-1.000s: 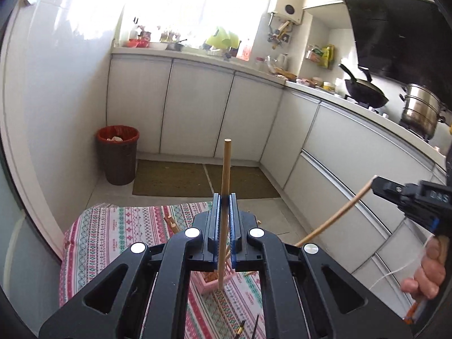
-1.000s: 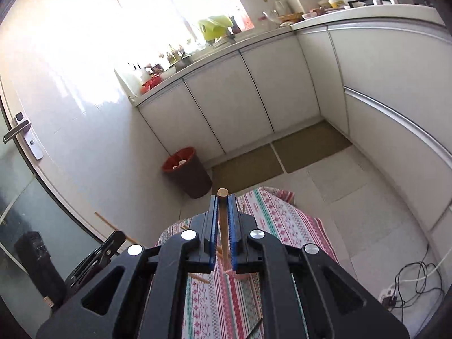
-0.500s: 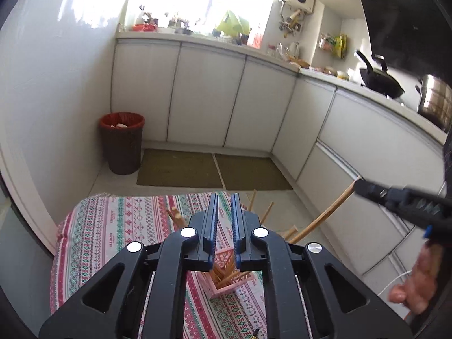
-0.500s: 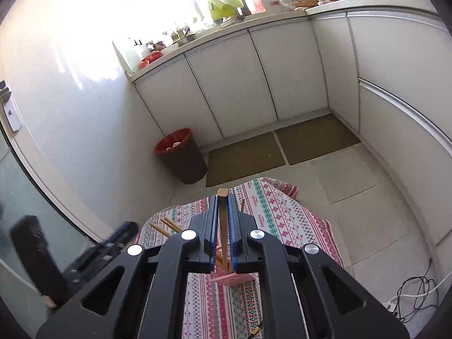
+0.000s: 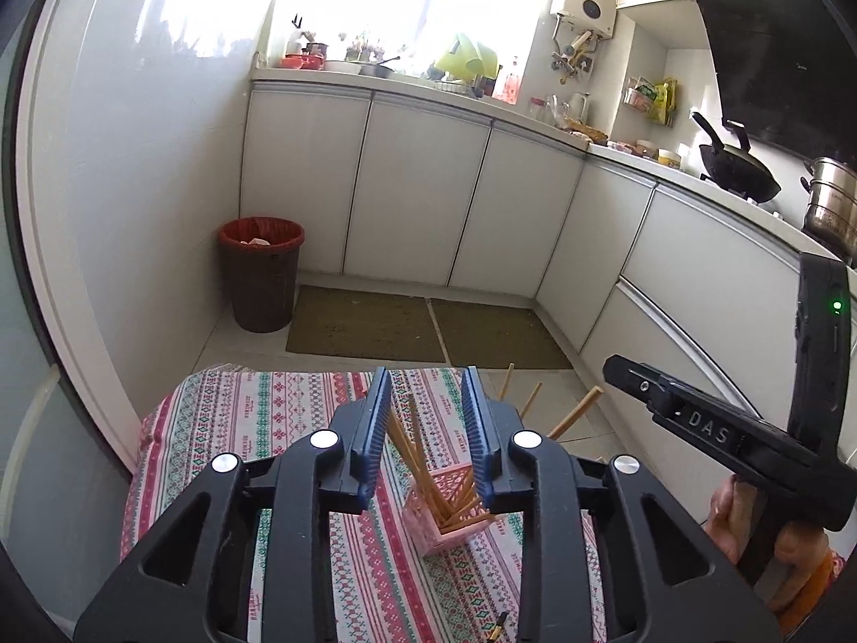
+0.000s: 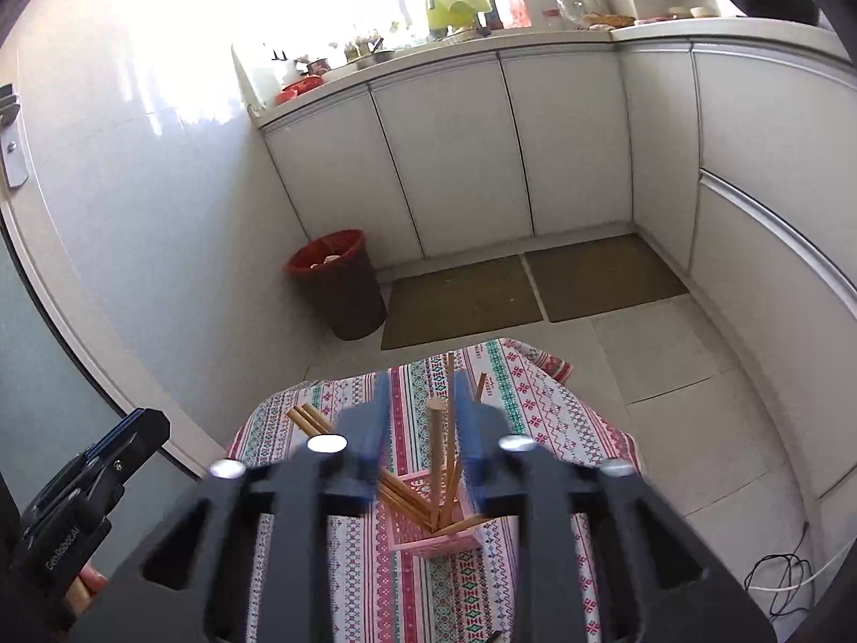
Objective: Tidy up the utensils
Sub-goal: 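Return both tools to the table and grasp a dark chopstick with each tool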
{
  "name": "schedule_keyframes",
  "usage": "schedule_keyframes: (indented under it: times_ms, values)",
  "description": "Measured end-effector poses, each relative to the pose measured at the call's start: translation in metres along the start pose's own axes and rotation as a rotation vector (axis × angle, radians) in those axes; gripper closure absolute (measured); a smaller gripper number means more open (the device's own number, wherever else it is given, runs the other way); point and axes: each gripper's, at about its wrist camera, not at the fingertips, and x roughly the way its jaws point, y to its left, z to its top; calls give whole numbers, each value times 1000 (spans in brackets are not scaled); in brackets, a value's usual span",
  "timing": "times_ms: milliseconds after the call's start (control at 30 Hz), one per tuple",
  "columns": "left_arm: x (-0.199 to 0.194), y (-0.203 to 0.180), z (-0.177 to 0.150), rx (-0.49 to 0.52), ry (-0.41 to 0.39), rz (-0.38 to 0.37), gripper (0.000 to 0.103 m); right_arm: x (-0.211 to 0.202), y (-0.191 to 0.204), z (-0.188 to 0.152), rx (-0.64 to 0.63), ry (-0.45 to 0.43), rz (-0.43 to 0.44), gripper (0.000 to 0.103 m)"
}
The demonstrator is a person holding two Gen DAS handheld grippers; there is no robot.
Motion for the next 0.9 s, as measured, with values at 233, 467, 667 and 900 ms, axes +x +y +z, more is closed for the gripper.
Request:
schedule_keyframes:
  times_ms: [233,467,667,900]
  values:
    - [-11,-11,-9,28,1,27,48,-35,5,-11,-100,-67,-96,52]
    - [-22,-18,-23,41,12,51,24,-62,9,-32,-175,-91,-165,37]
    - [-26,-21,-36,61,39,68,17,-81,4,-55,-182,-122,-211,20]
    - [3,-24,-68,139,251,40,7,-96,-28,-89,-88,-133,-259,7]
